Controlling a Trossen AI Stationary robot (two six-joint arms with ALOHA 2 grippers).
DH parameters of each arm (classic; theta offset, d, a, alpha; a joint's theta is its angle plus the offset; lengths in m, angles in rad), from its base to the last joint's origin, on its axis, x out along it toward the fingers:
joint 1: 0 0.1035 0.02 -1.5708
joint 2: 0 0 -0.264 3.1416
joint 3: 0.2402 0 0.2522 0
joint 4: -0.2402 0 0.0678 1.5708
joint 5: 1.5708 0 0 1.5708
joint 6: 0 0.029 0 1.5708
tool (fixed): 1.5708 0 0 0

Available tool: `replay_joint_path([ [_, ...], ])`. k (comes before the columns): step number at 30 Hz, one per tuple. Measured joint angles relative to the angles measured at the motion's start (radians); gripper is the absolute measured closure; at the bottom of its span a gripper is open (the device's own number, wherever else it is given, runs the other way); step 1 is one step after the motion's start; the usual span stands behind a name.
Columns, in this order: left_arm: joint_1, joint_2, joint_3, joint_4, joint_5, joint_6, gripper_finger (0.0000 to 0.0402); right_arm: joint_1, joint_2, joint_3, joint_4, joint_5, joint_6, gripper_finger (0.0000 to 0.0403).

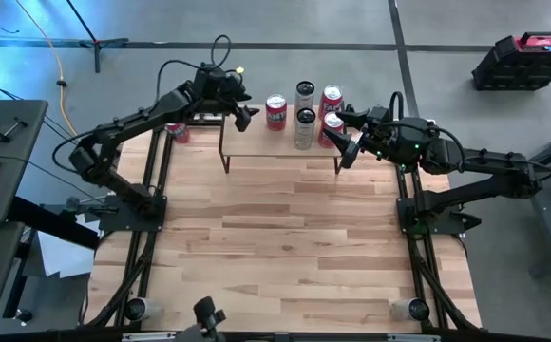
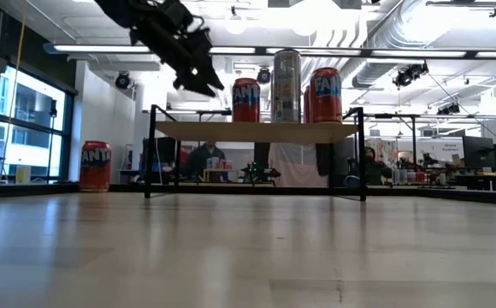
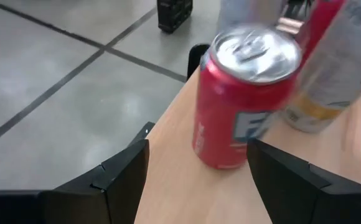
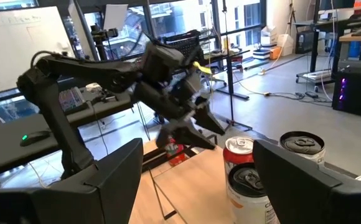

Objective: Place canned beverage on shelf
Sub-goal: Put the bottom red soda can on the shelf

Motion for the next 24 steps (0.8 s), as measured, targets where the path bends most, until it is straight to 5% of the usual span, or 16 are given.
replay_joint_path([
  [10,-0.177,-0.064,0.042,-0.016,-0.145,-0.069,0.0142,-0.001,0.000,0.000,0.000,0.014,-0.011,0.0116],
  [24,-0.198,0.080,0.204,0.014,-0.186,0.016,0.0142,0.000,0.000,0.000,0.001,0.015,-0.008,0.0116],
])
